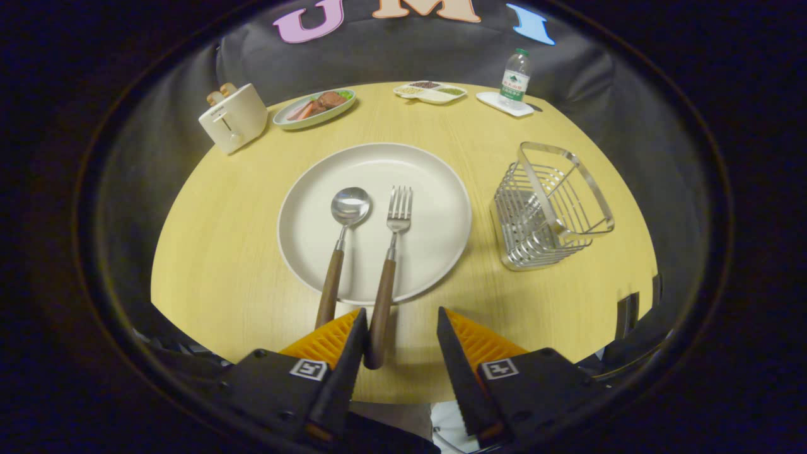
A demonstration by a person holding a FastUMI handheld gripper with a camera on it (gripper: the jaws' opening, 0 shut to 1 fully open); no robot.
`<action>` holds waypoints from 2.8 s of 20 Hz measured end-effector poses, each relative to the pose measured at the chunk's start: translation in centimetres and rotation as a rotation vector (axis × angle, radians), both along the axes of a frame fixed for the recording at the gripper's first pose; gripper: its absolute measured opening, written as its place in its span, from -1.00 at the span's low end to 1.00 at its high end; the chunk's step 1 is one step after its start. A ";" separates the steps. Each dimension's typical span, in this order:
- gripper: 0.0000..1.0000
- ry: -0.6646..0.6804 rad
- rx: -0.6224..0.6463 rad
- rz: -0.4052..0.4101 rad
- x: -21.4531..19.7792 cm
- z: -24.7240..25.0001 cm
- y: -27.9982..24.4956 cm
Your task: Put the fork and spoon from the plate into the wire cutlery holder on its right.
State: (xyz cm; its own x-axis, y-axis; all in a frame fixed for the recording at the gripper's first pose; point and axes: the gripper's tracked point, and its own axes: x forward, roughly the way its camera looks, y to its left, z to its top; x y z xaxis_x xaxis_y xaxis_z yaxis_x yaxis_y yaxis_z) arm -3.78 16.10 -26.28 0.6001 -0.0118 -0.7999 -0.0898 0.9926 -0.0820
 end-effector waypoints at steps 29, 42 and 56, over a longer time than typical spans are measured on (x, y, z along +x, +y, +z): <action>-0.89 0.219 0.141 0.058 -3.2 4.4 -0.5; -0.89 0.411 -0.034 0.017 -5.2 12.4 -14.6; -0.88 0.668 -0.108 0.071 -0.8 11.4 -16.4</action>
State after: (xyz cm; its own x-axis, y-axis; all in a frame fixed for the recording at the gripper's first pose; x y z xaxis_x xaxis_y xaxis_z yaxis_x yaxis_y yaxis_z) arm -4.58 -0.29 -14.89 -0.0199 -0.0909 -0.9957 -0.2201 0.9718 -0.0843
